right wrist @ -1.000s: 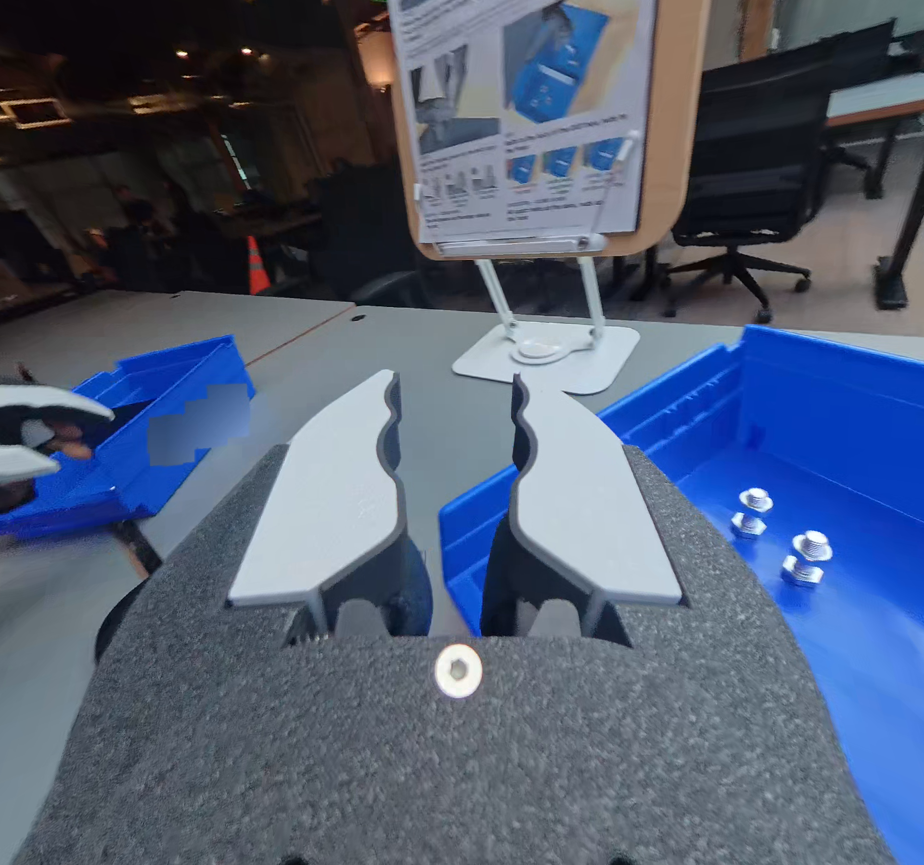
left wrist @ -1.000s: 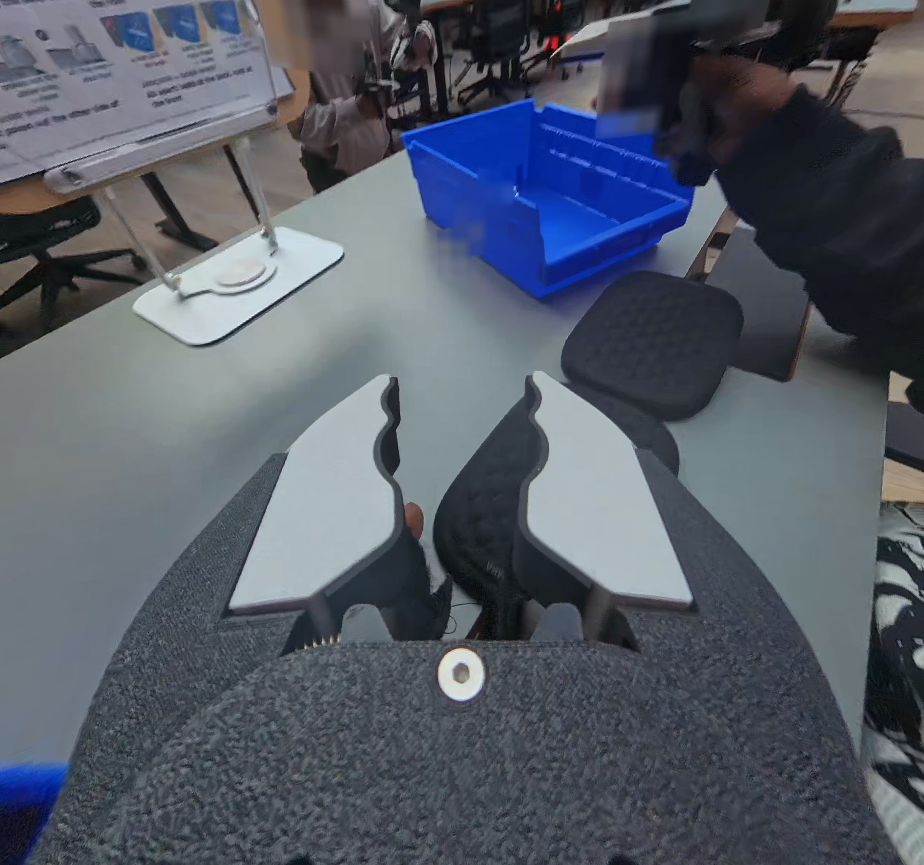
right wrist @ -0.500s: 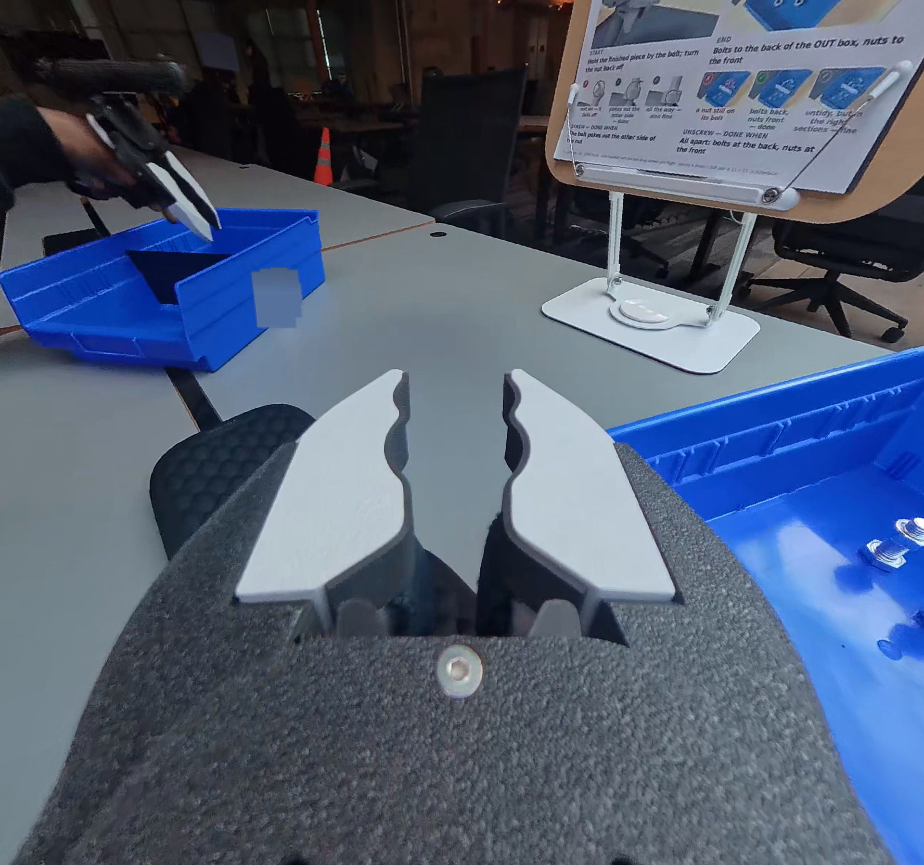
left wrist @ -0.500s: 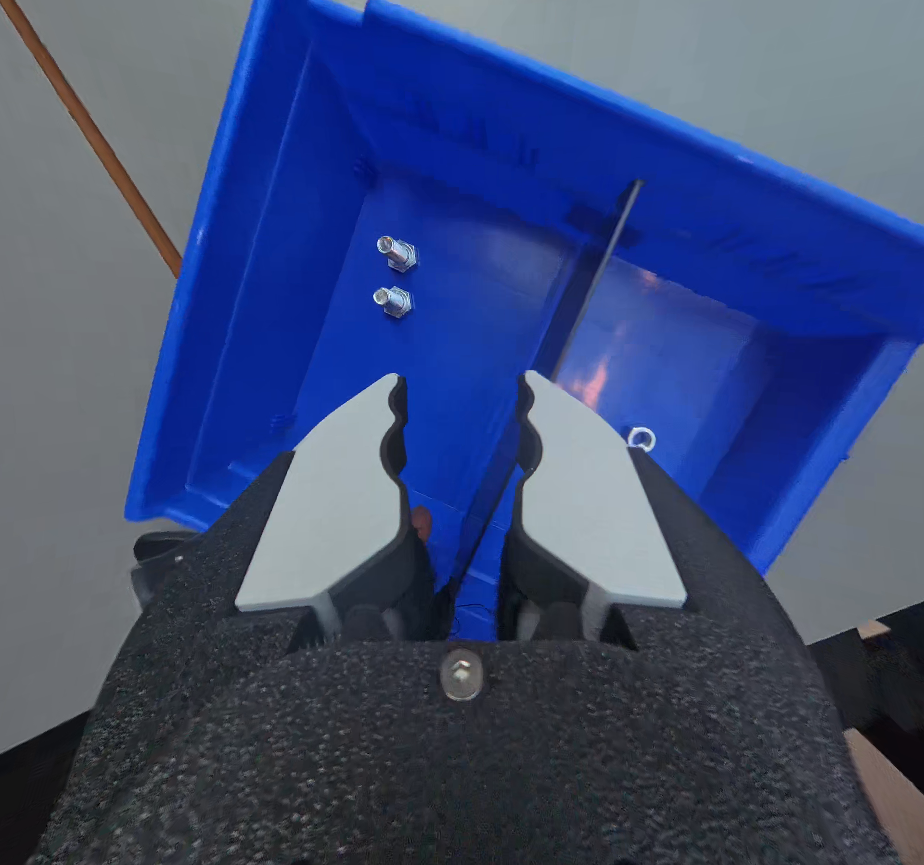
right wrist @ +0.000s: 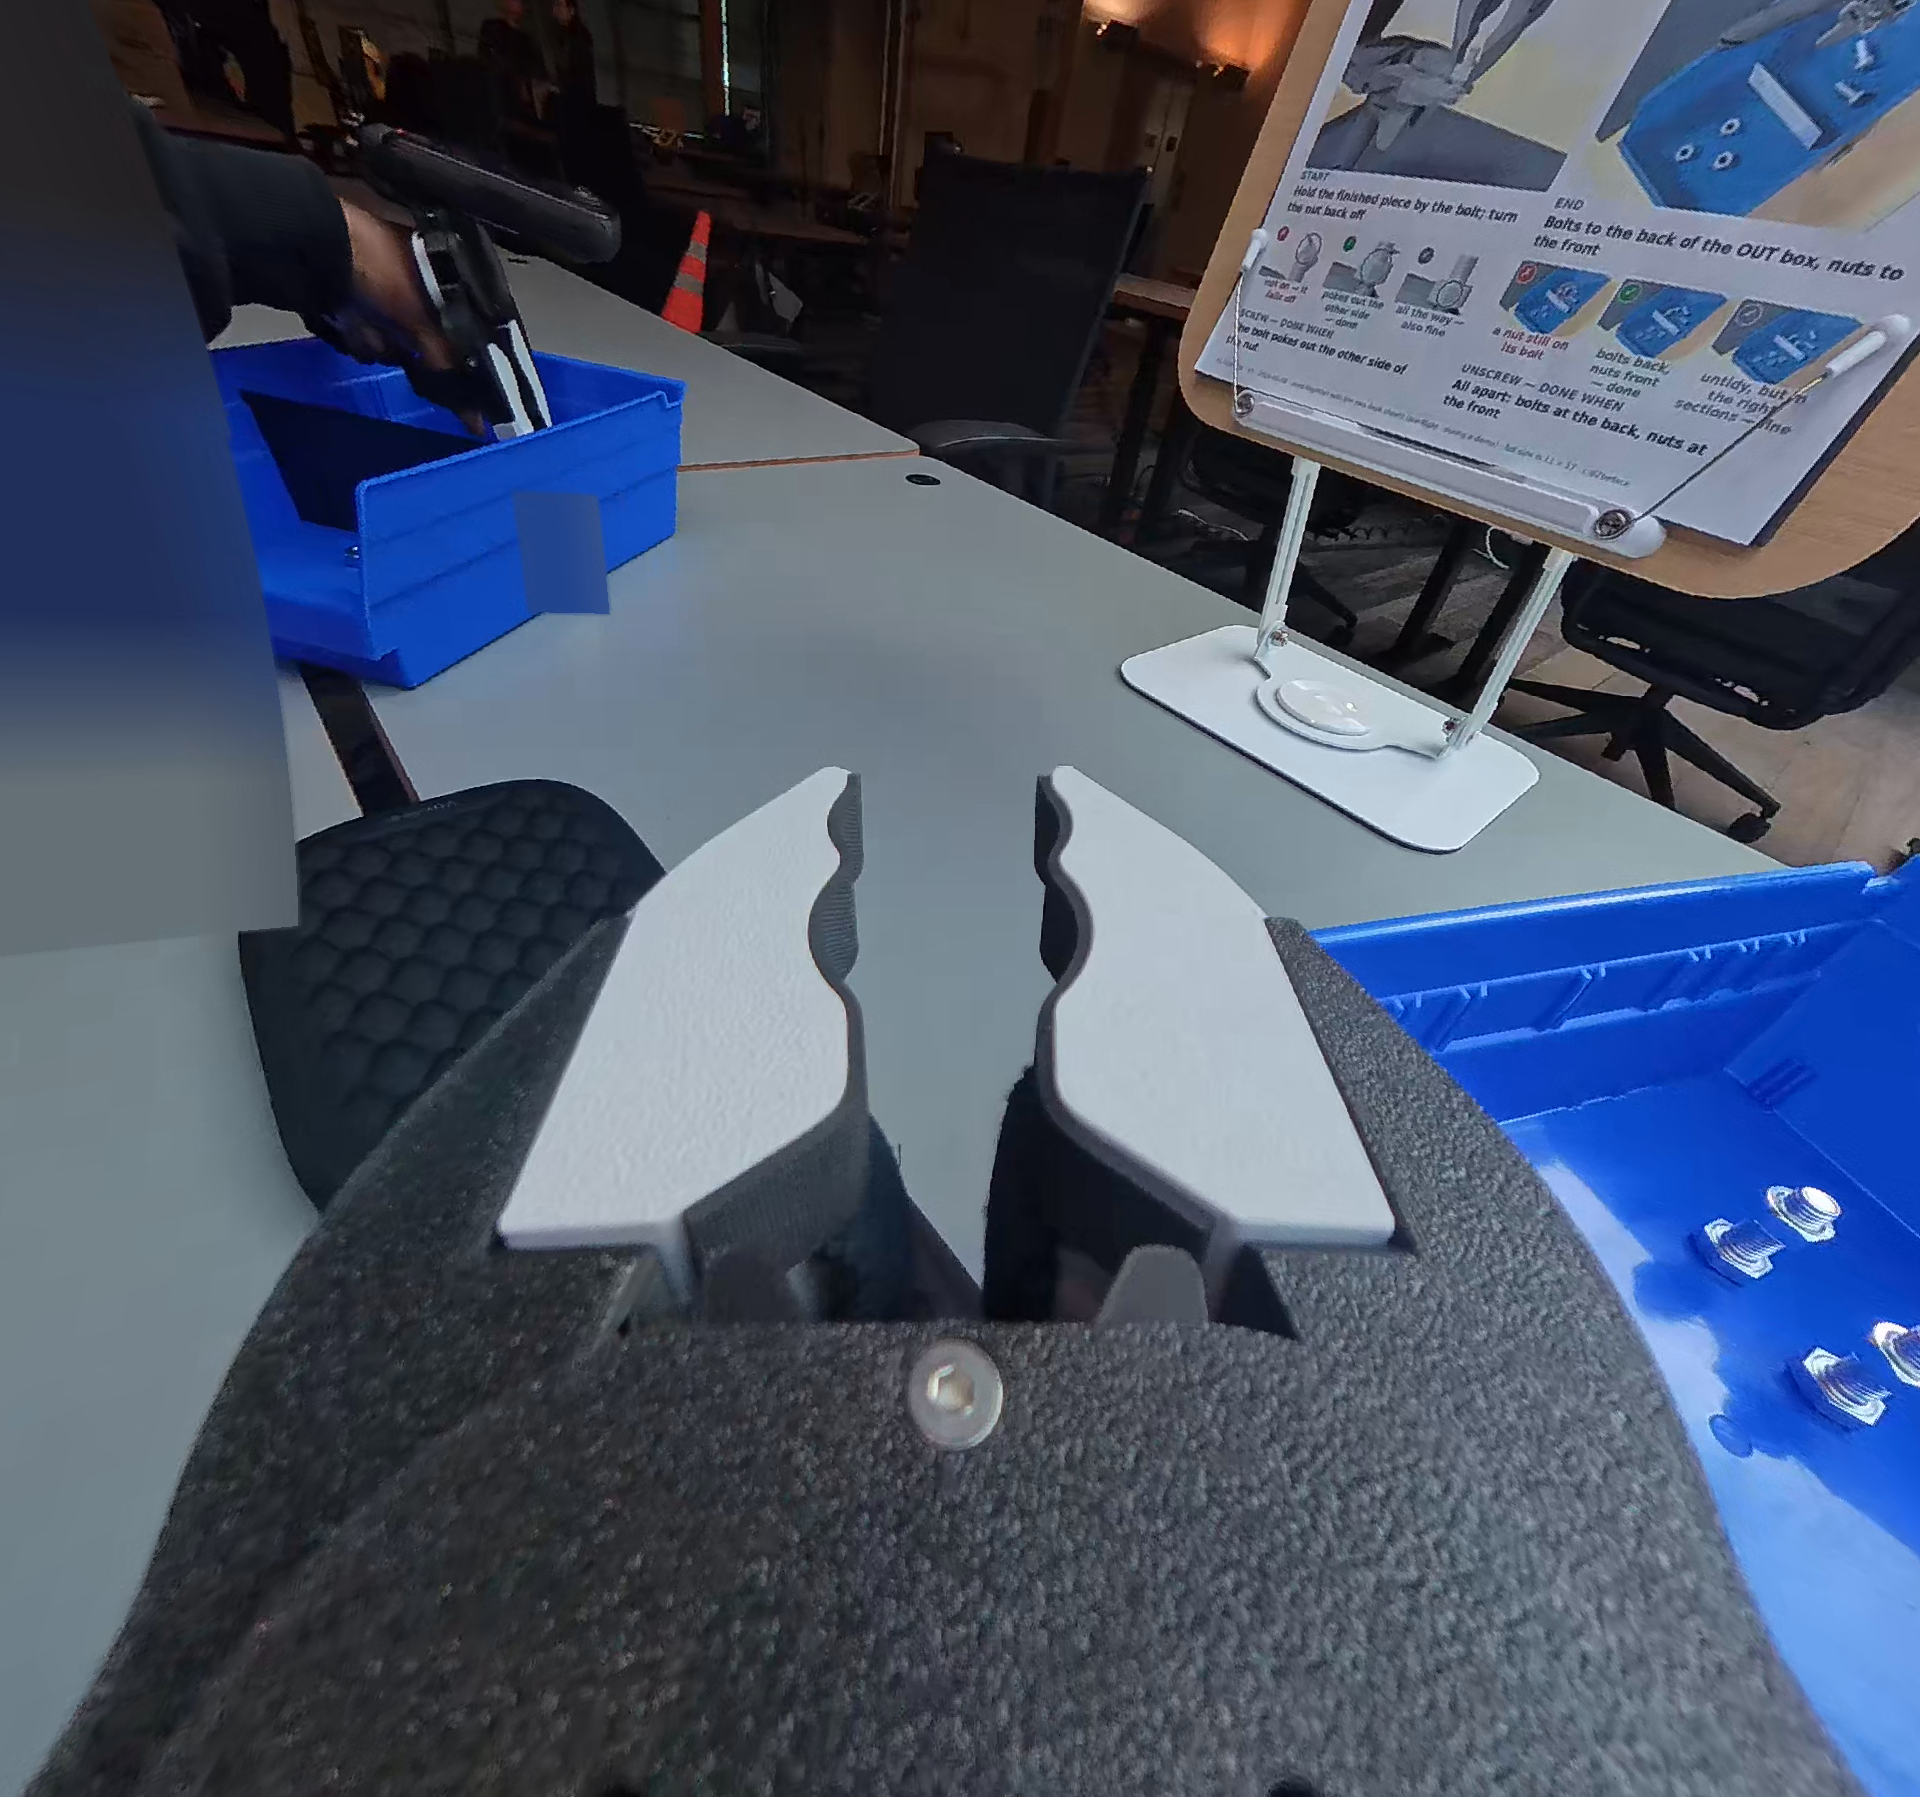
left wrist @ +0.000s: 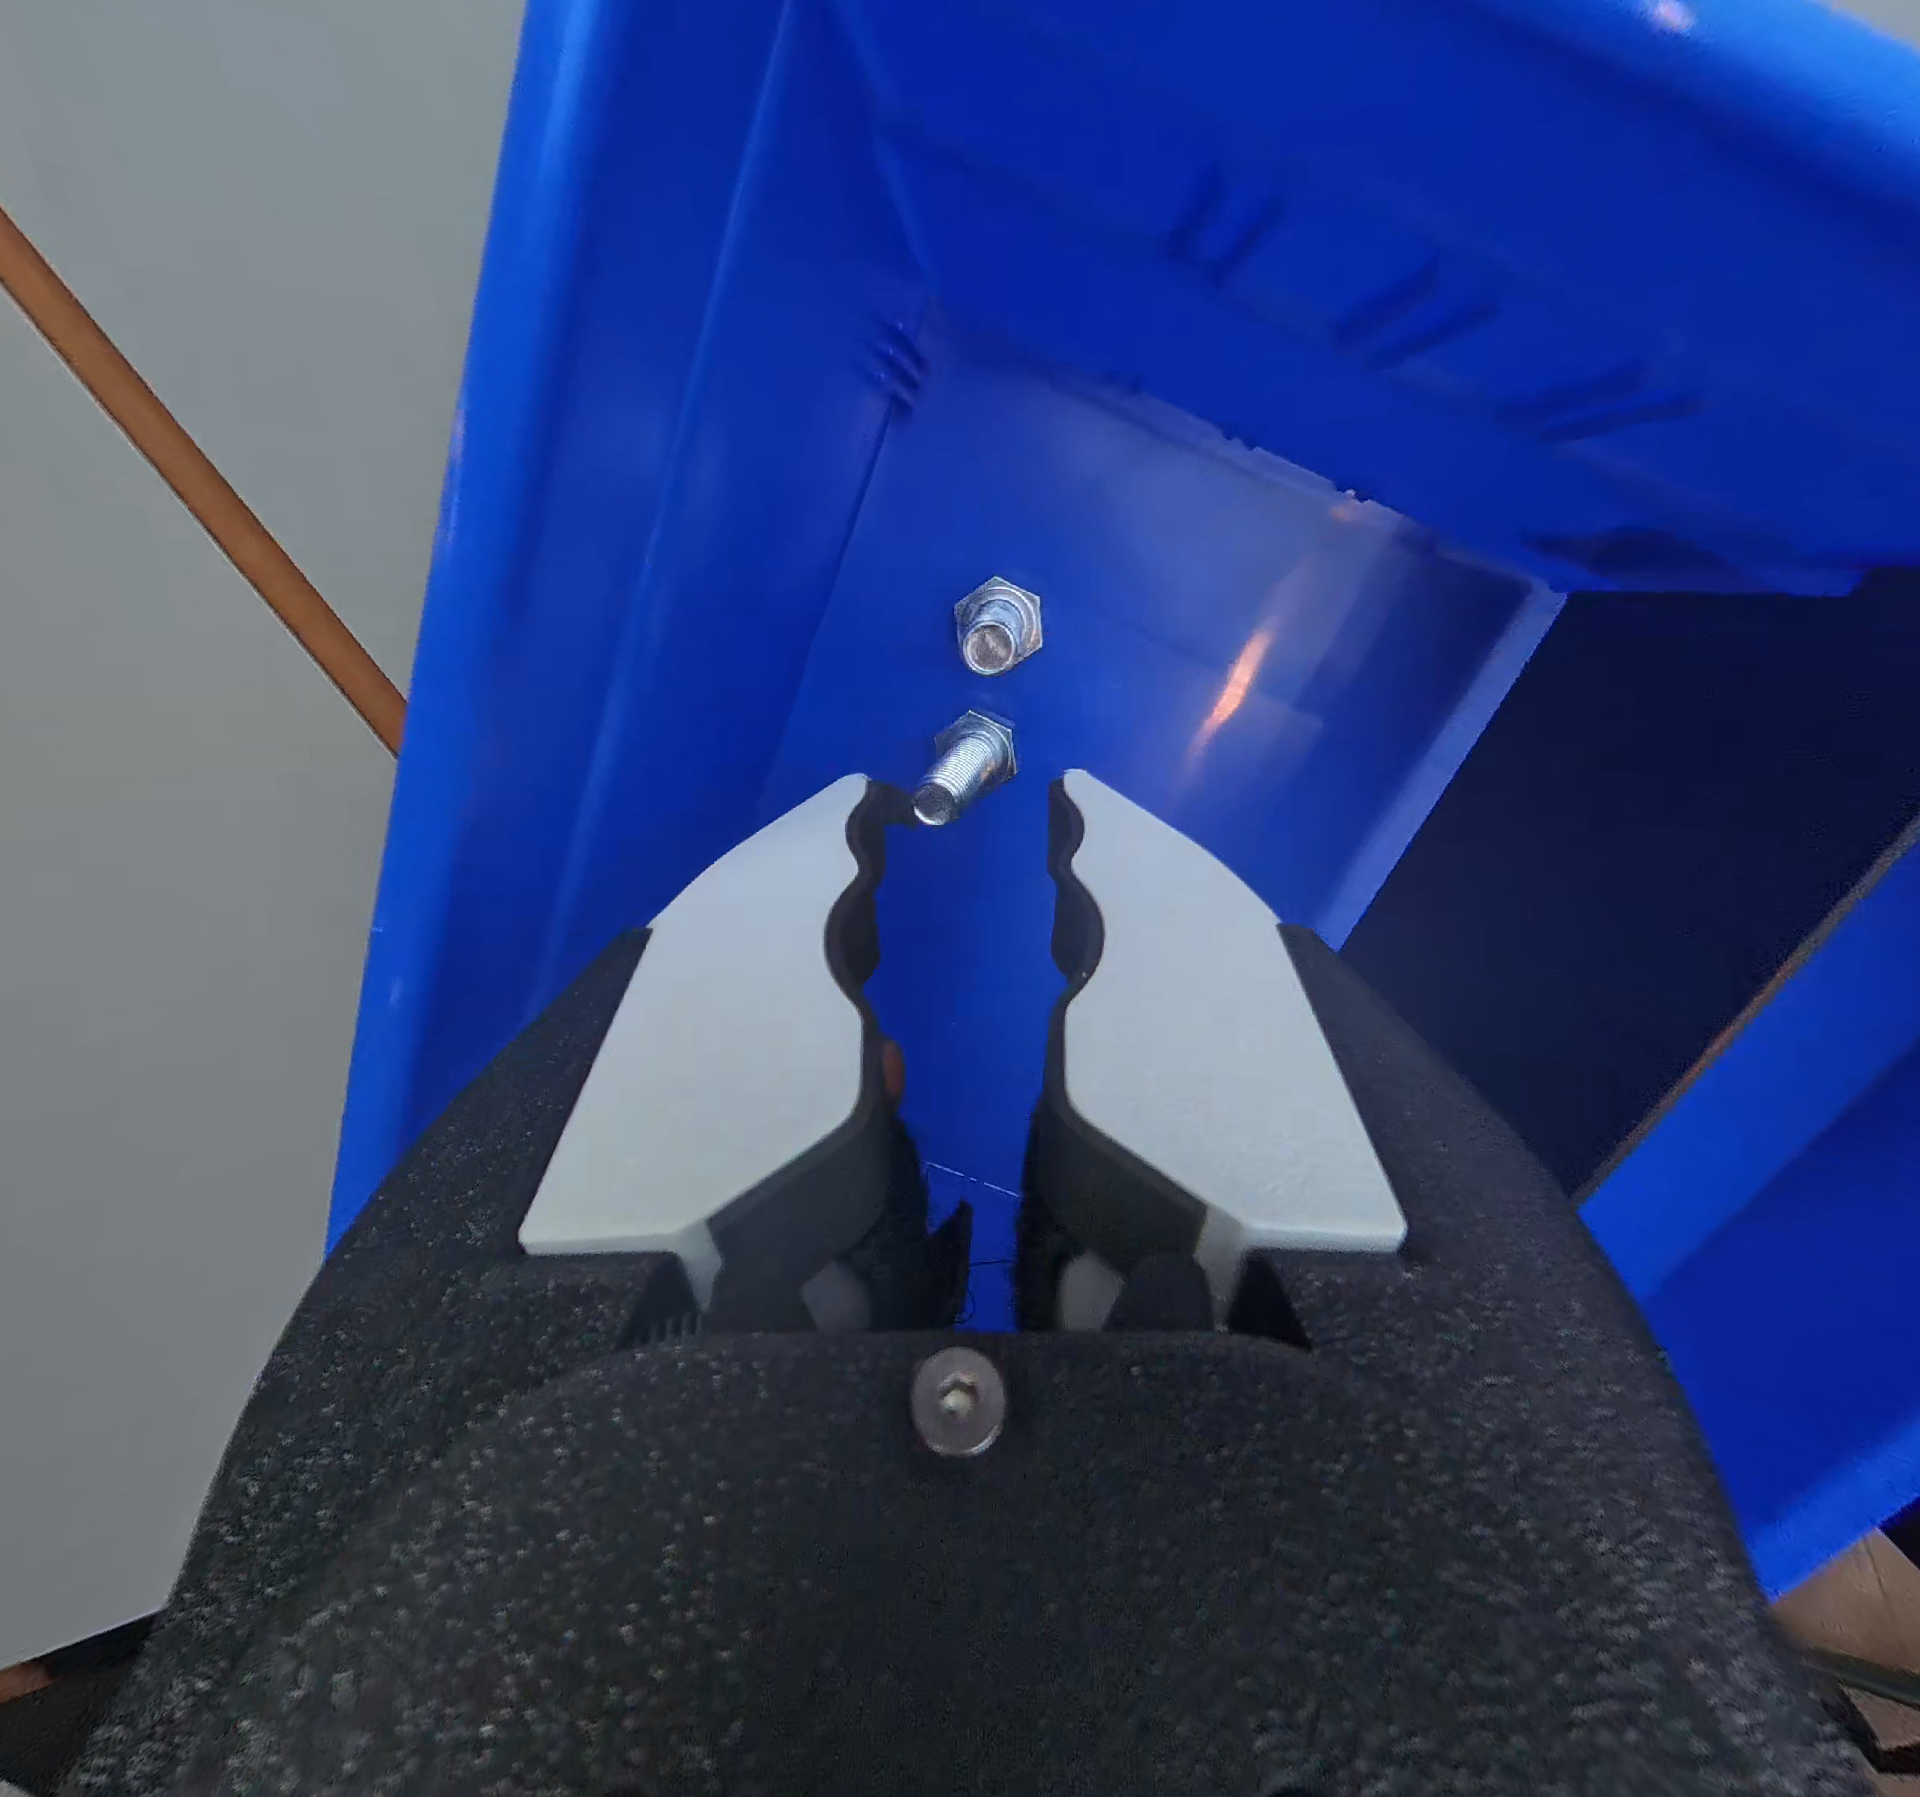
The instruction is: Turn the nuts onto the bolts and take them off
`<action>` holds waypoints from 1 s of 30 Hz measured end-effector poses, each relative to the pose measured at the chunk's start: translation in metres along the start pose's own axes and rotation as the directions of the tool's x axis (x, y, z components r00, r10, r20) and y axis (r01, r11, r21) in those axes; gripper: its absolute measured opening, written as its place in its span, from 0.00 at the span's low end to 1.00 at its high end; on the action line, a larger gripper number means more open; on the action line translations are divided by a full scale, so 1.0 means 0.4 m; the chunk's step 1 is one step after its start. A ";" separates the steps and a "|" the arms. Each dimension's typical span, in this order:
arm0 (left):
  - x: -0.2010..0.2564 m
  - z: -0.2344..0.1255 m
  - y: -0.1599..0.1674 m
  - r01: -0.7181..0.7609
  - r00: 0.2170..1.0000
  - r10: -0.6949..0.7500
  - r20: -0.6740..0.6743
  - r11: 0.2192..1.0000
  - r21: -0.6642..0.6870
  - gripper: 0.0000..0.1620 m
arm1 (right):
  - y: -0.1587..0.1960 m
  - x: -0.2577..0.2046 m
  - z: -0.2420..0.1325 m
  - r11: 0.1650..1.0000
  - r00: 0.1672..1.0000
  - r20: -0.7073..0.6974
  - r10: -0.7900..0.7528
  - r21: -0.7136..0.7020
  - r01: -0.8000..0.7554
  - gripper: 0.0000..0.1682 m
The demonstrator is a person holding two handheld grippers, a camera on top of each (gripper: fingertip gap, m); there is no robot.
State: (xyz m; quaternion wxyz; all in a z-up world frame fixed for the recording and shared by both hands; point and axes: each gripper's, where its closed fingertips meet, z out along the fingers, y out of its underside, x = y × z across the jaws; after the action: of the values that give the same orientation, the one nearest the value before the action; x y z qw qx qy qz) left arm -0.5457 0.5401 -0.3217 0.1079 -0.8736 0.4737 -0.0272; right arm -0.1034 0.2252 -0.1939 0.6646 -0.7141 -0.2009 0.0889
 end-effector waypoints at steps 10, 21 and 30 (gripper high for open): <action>-0.032 0.016 0.025 0.023 0.999 -0.020 0.039 0.997 -0.079 0.19 | 0.021 0.004 -0.001 1.000 1.000 0.004 0.012 -0.007 -0.012 0.17; -0.003 -0.016 -0.028 -0.057 0.998 0.059 -0.024 0.996 0.067 0.21 | 0.029 0.003 0.006 1.000 1.000 0.005 0.005 -0.020 -0.005 0.16; 0.016 0.025 -0.056 -0.057 0.997 0.061 -0.044 0.995 0.083 0.20 | 0.034 0.006 0.008 0.999 1.000 -0.003 -0.011 -0.032 0.011 0.16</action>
State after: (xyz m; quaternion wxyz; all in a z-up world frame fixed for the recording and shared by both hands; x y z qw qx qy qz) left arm -0.5222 0.5484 -0.3268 0.1332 -0.8533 0.5000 -0.0636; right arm -0.1002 0.2286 -0.2073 0.6540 -0.7236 -0.2054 0.0809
